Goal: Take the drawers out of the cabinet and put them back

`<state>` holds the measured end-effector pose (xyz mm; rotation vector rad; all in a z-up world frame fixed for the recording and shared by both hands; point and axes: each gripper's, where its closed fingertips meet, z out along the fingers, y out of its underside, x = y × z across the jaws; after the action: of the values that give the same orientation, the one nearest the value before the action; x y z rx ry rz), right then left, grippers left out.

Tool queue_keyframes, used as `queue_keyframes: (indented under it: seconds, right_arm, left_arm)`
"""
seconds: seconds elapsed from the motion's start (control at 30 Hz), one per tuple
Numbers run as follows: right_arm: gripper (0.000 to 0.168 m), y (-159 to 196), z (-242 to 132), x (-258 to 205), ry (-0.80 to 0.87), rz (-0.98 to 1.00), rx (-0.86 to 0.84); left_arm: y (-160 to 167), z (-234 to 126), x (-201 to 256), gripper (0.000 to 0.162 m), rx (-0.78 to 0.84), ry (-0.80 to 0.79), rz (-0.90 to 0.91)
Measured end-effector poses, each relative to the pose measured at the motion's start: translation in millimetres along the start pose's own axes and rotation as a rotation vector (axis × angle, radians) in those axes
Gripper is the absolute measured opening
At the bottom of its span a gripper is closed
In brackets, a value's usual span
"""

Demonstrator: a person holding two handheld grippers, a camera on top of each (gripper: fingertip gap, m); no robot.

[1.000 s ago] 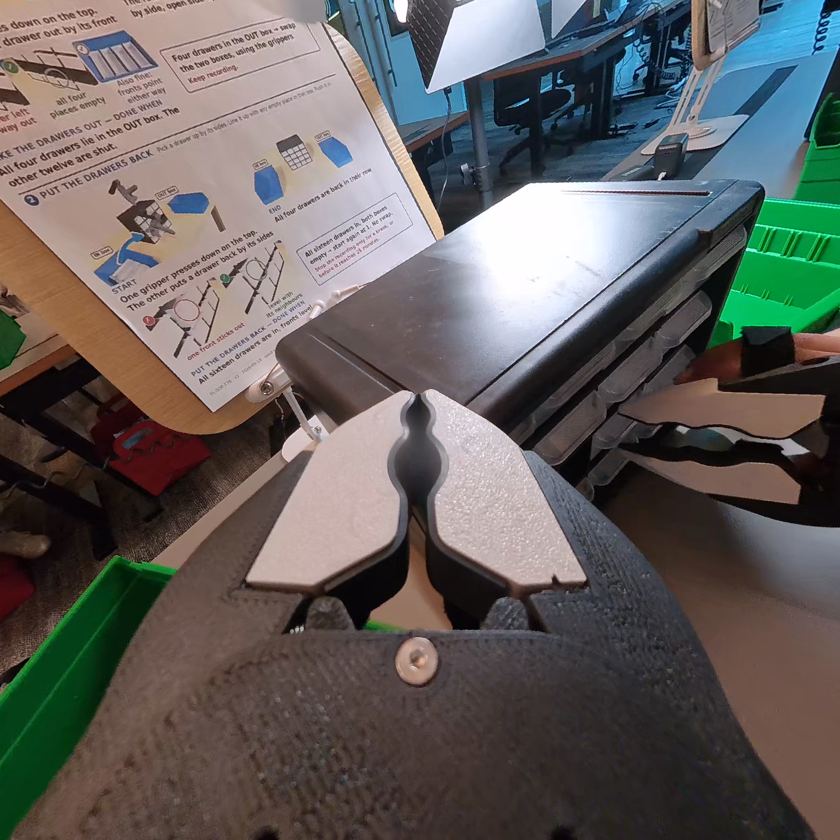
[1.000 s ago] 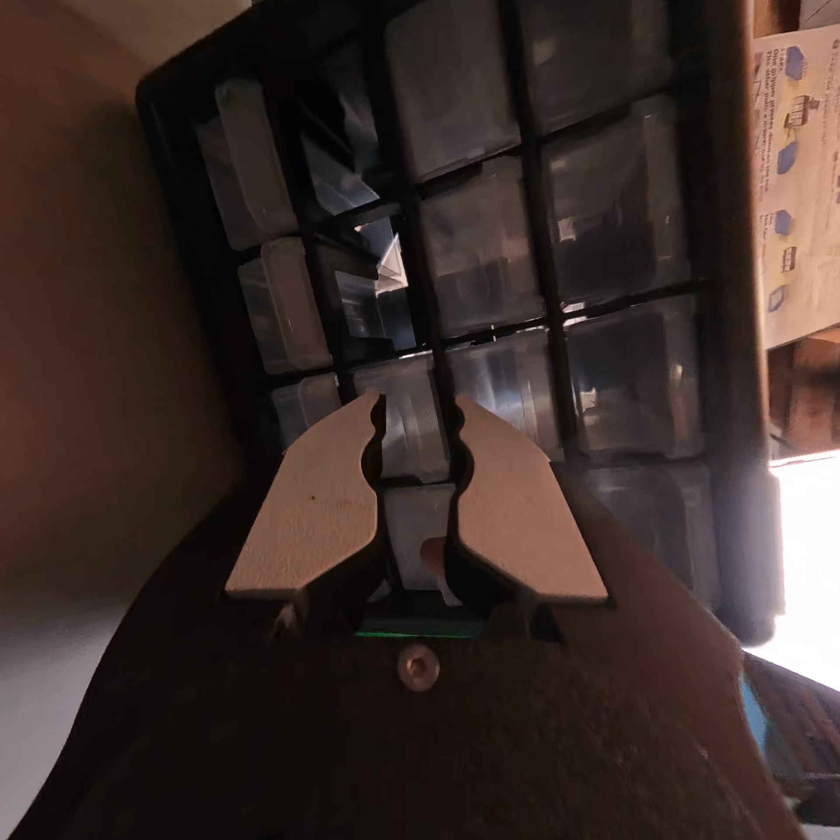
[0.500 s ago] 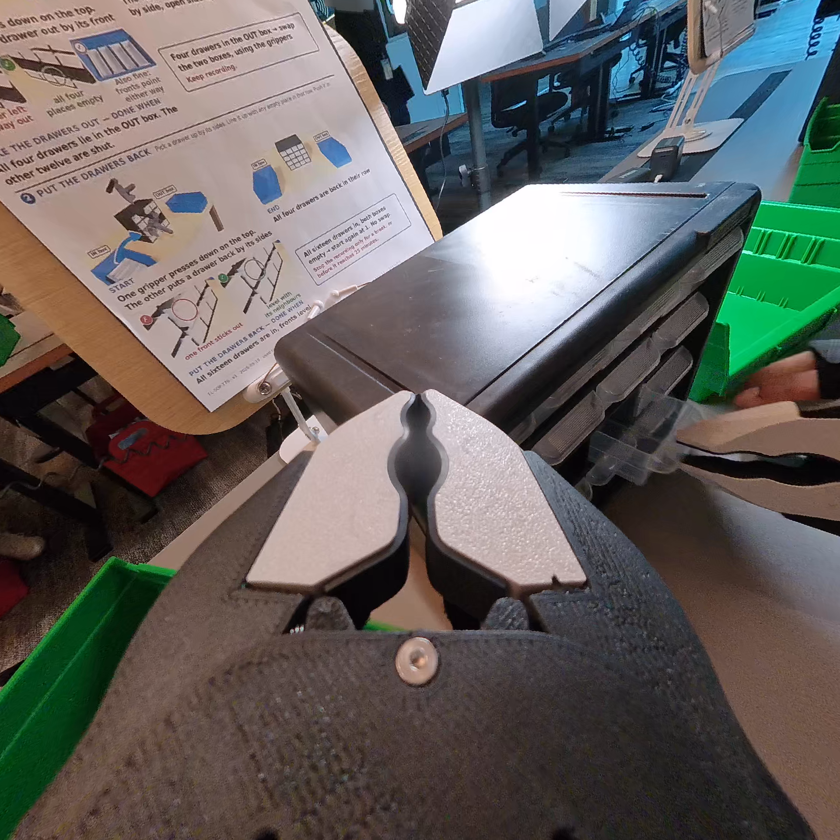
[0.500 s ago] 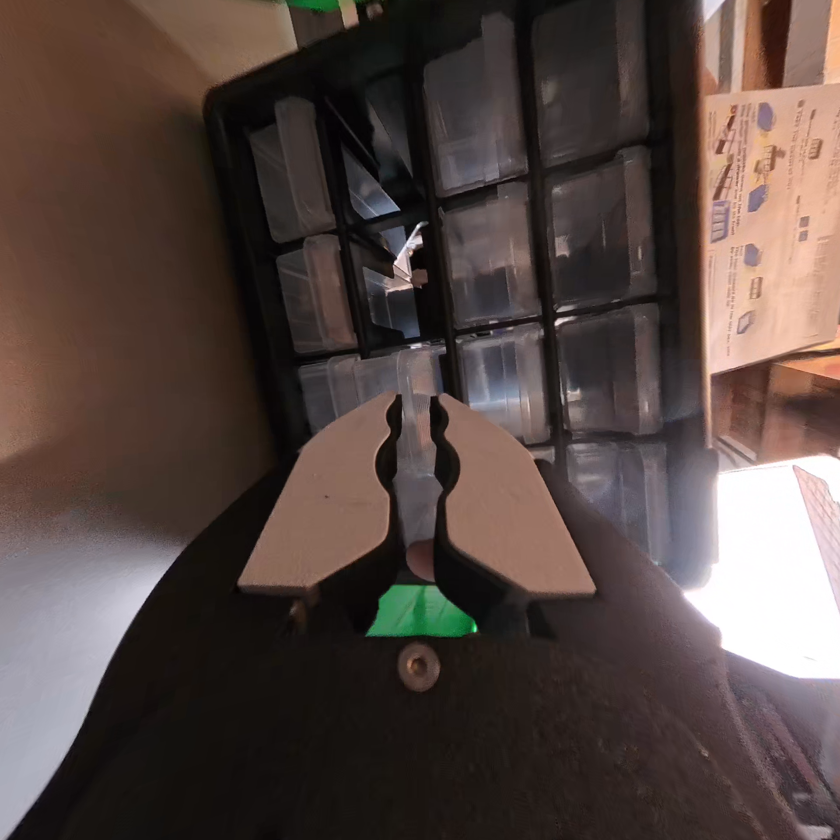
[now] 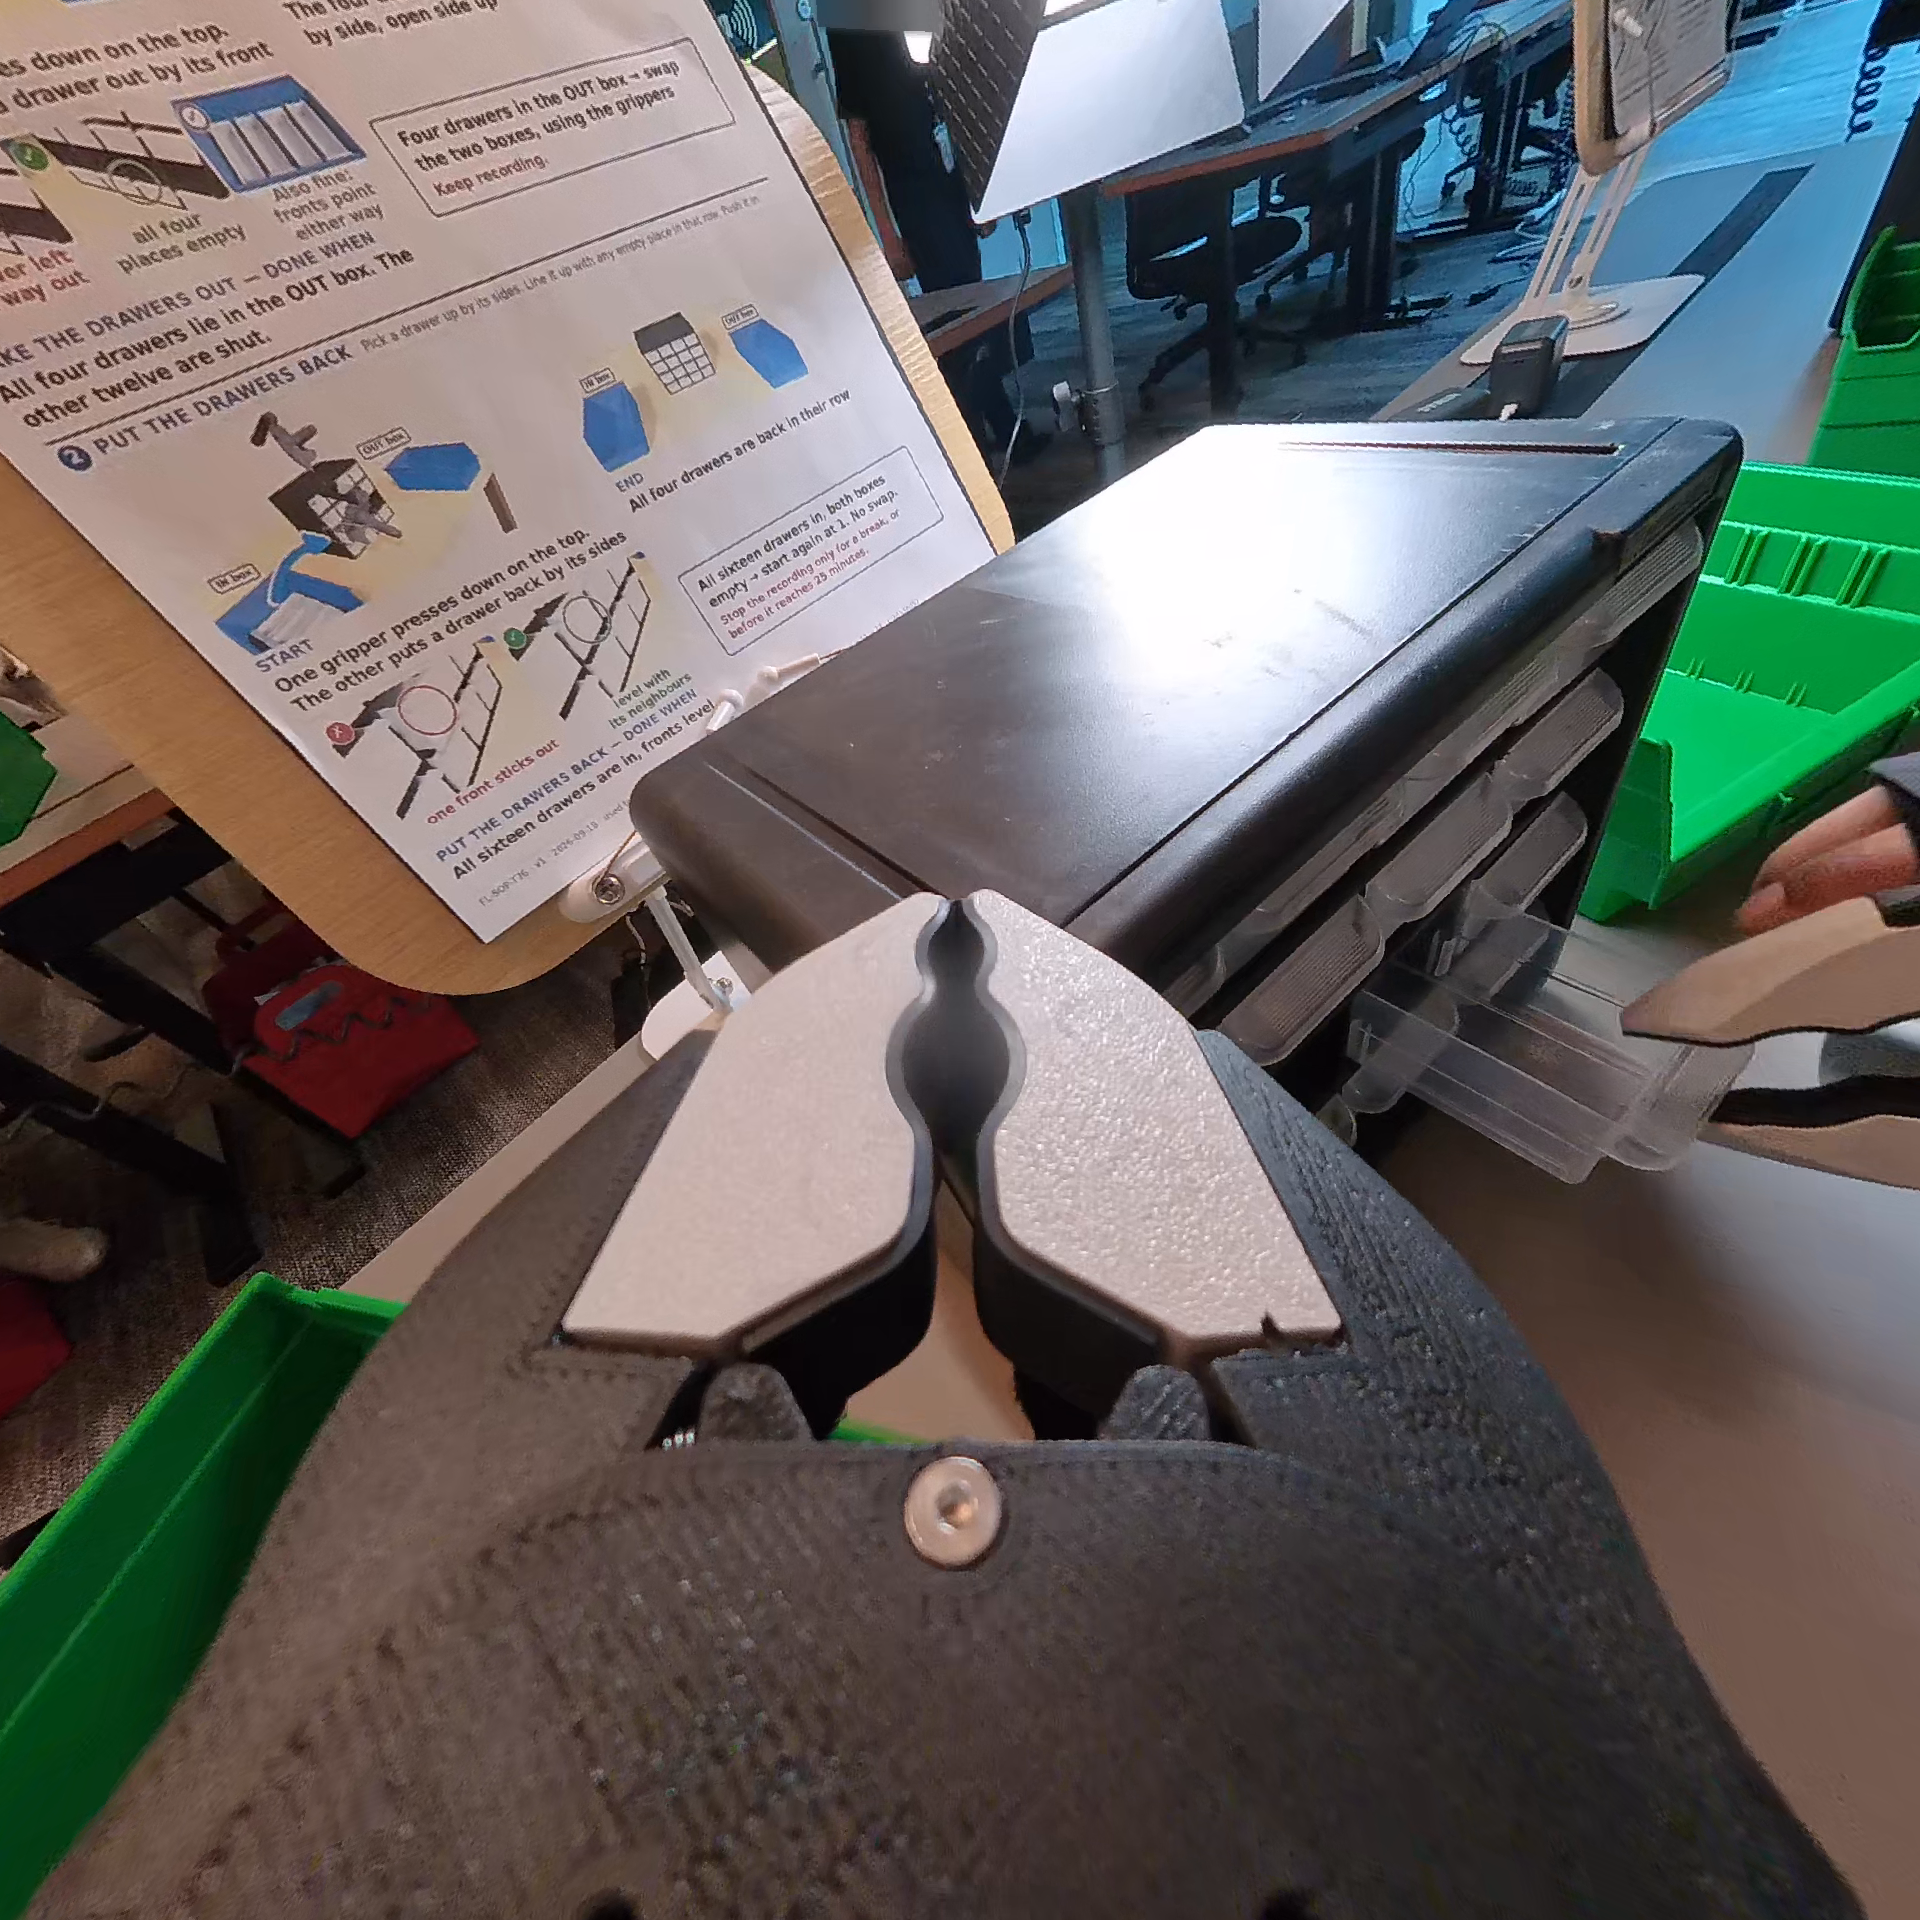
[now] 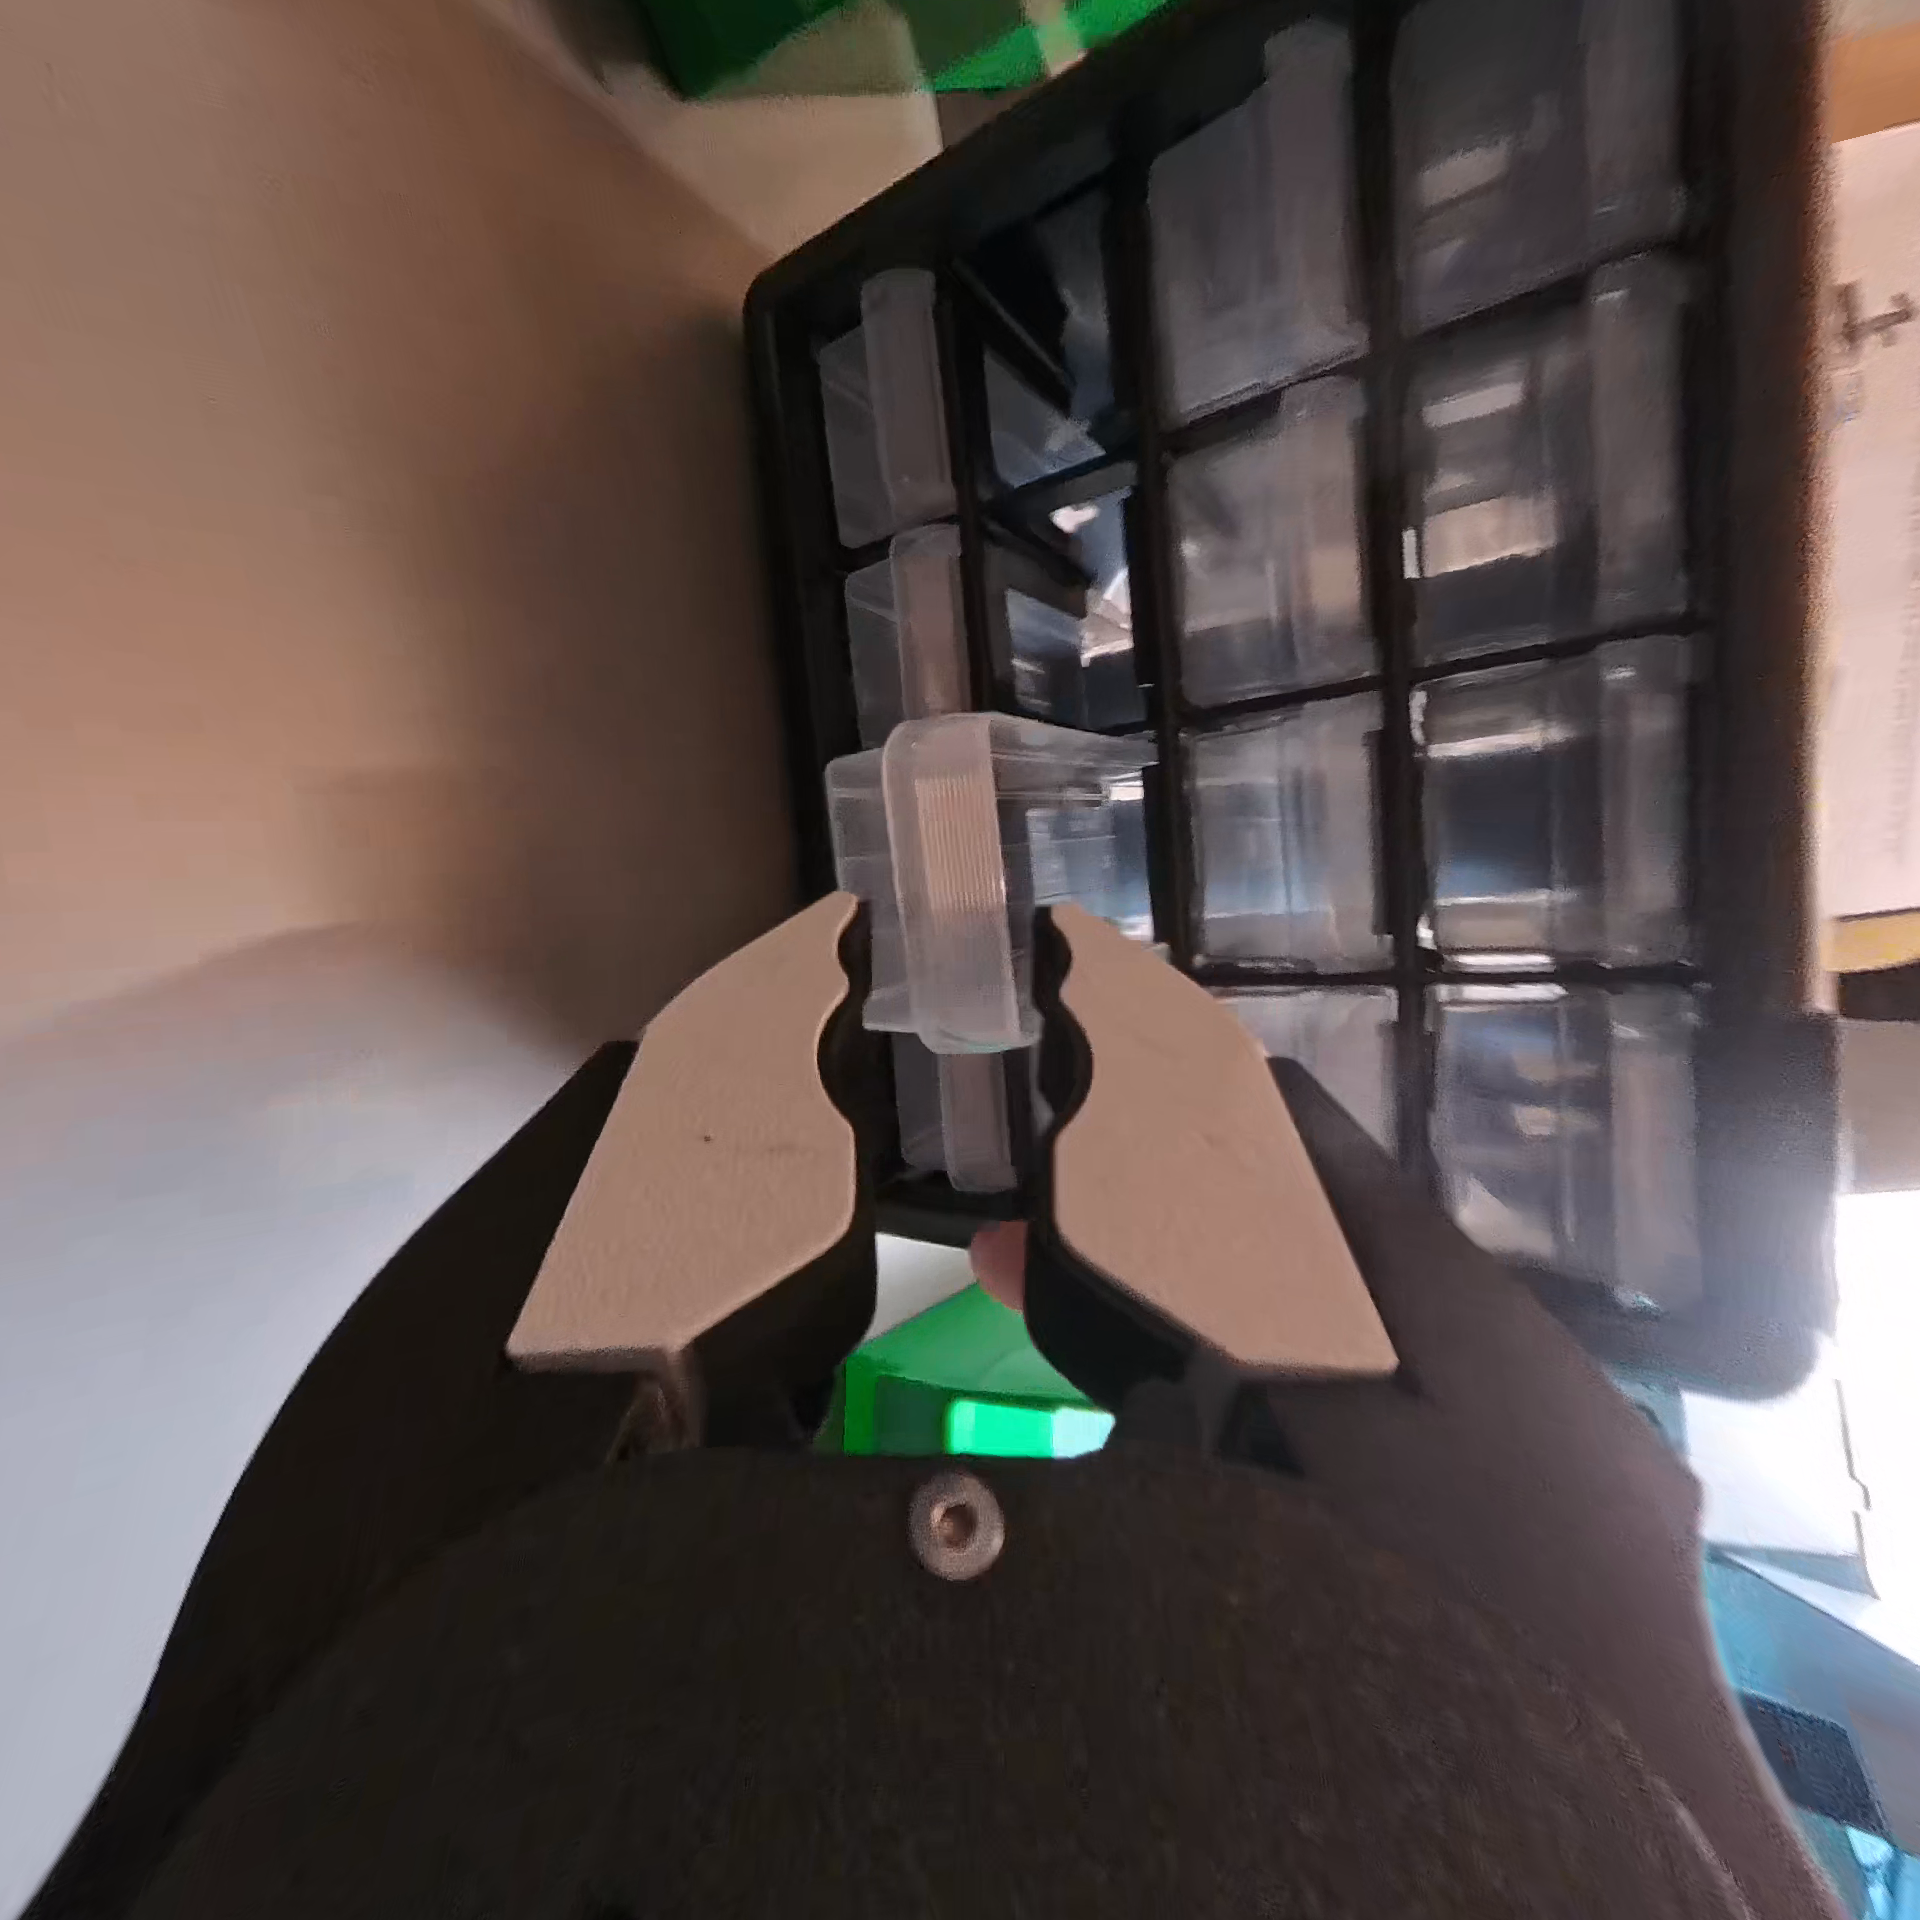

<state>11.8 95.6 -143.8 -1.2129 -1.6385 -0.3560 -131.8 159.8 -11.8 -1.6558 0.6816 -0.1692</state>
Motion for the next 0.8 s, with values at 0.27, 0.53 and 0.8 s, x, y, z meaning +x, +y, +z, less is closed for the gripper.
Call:
queue_keyframes:
  seconds: [0.27, 0.53, 0.8]
  right_arm:
    - [0.019, -16, -21, -14, -0.236, 0.021, 0.074]
    - [0.019, -49, -66, 3, -0.499, 0.298, 0.216]
    - [0.019, -69, -120, 72, -0.636, 0.816, 0.414]
  left_arm:
    - [0, 0, 0, 0.000, 0.002, 0.008, -0.005]
    - [0, 0, 0, 0.000, 0.002, 0.004, -0.004]
    - [0, 0, 0, 0.000, 0.005, 0.006, -0.007]
